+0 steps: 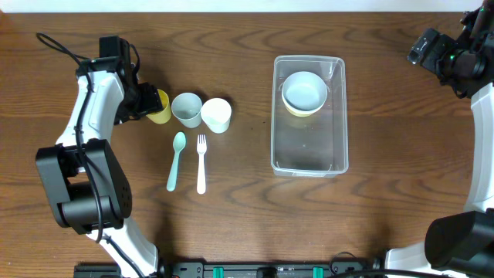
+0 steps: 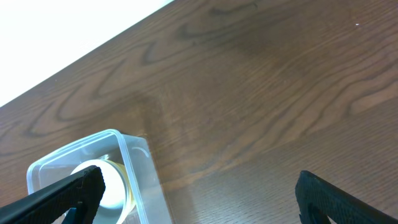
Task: Pack container
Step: 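Reach left gripper to the yellow cup and grasp its rim, then carry the yellow cup into the container and release it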
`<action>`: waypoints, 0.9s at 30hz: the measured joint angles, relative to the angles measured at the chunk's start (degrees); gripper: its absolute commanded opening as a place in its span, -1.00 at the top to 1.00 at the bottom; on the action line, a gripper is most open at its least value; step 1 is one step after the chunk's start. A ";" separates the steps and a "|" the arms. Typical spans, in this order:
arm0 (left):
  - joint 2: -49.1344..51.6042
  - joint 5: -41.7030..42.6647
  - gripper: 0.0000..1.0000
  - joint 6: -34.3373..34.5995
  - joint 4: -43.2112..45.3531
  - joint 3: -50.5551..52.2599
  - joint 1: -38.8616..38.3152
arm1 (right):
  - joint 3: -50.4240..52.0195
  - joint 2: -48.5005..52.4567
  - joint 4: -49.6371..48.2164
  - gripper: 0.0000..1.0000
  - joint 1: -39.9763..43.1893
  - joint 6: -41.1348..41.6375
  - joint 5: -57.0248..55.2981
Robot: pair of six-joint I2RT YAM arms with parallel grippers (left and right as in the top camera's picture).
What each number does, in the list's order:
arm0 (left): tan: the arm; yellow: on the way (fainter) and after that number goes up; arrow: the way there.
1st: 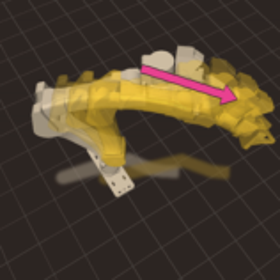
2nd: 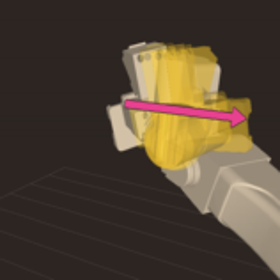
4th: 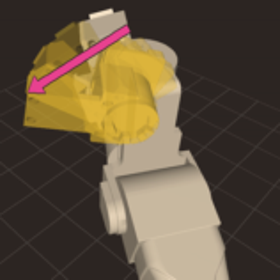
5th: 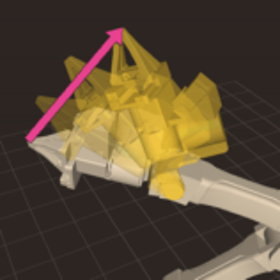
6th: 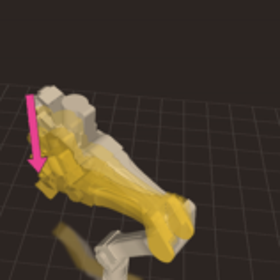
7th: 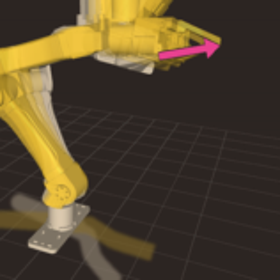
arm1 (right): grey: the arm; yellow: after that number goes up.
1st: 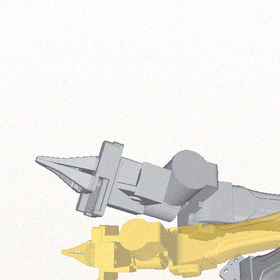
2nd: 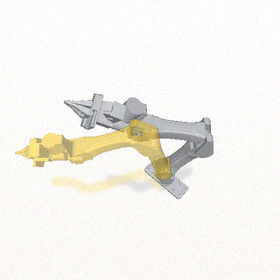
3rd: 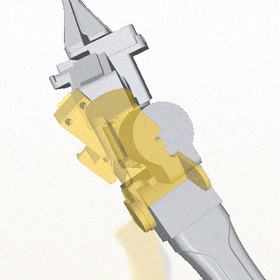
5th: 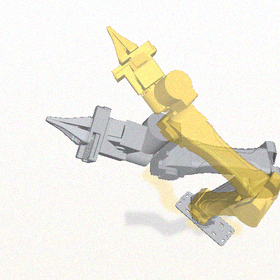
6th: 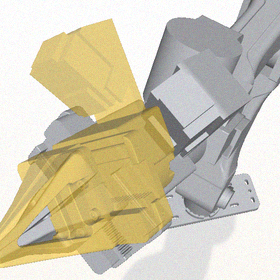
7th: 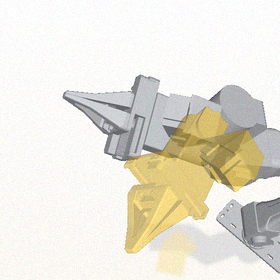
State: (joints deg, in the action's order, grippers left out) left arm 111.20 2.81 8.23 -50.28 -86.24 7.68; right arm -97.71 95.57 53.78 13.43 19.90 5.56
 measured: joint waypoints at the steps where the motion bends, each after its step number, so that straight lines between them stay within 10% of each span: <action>1: 0.00 -0.09 -0.16 0.22 0.22 0.00 0.11 | 0.00 0.00 0.00 -0.98 0.00 0.00 0.00; 14: 0.20 -0.24 0.07 0.94 2.62 0.59 0.24 | 0.00 0.00 0.00 -0.99 0.00 0.00 0.00; 19: 2.23 -0.20 0.88 1.05 2.29 0.61 0.24 | 0.00 0.00 0.00 -0.98 0.00 0.00 0.00; 27: 2.14 -0.24 0.89 -0.20 -5.81 -1.70 0.13 | 0.00 0.00 0.02 -0.99 0.00 0.00 0.00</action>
State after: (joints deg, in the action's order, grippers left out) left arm 113.34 2.57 8.03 -56.10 -87.94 7.81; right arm -97.71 95.57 53.80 13.43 19.90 5.56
